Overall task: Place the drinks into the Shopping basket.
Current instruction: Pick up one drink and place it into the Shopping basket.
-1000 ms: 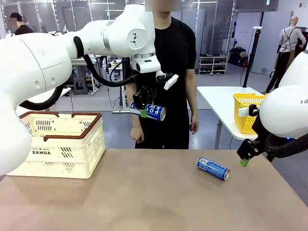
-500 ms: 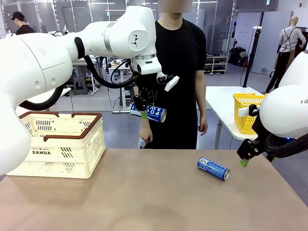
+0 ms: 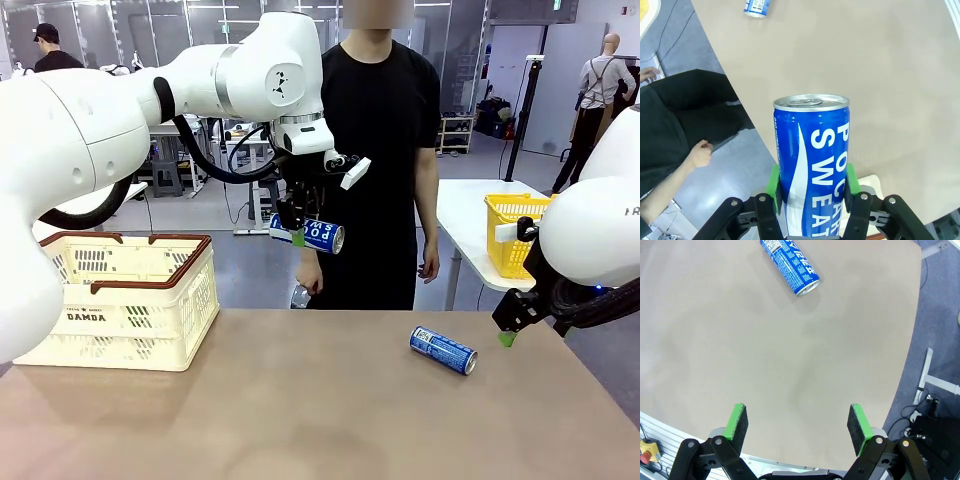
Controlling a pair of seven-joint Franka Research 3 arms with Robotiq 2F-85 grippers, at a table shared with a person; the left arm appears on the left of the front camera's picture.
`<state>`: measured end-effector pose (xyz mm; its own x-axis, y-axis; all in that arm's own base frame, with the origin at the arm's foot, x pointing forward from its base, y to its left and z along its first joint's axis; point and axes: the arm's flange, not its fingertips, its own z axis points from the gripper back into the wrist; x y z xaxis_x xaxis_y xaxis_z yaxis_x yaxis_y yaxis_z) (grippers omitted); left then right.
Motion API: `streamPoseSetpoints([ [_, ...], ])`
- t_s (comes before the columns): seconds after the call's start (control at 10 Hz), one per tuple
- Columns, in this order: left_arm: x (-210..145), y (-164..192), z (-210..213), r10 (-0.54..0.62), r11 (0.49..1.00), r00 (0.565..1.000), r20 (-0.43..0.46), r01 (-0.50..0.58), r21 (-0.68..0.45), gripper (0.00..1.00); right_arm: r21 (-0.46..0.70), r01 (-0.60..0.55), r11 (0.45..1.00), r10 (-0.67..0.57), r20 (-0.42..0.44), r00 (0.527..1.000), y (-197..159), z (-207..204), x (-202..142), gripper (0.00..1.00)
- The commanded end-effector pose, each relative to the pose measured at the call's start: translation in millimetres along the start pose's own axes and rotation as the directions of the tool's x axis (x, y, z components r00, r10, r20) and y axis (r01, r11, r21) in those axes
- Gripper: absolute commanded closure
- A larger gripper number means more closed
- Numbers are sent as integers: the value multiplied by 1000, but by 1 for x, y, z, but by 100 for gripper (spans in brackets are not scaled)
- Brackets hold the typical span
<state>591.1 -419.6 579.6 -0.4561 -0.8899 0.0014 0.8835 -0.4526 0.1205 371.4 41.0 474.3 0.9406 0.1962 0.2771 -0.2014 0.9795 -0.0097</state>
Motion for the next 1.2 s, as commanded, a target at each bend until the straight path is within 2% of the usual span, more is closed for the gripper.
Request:
streamPoseSetpoints([
  [0.0,-1,-1,9,3,1000,1000,2,-3,13,100,-1,-17,1000,17,-3,1000,-2,1,1,0],
  [0.4,-1,-1,9,3,1000,1000,2,-3,13,100,-1,-17,1000,17,-3,1000,-2,1,1,0],
  [0.5,0,0,0,0,1000,1000,0,0,0,43,-1,-17,1000,17,-3,1000,-2,1,1,0],
  [0.7,-44,-33,19,110,994,992,-56,-108,30,43,-1,-17,1000,17,-3,1000,-2,1,1,0],
  [0.9,-89,-64,23,223,974,973,-57,-221,42,43,-1,-17,1000,17,-3,1000,-2,1,1,0],
  [1.1,-141,-101,13,350,936,937,-12,-349,47,43,-1,-17,1000,17,-3,1000,-2,1,1,0],
])
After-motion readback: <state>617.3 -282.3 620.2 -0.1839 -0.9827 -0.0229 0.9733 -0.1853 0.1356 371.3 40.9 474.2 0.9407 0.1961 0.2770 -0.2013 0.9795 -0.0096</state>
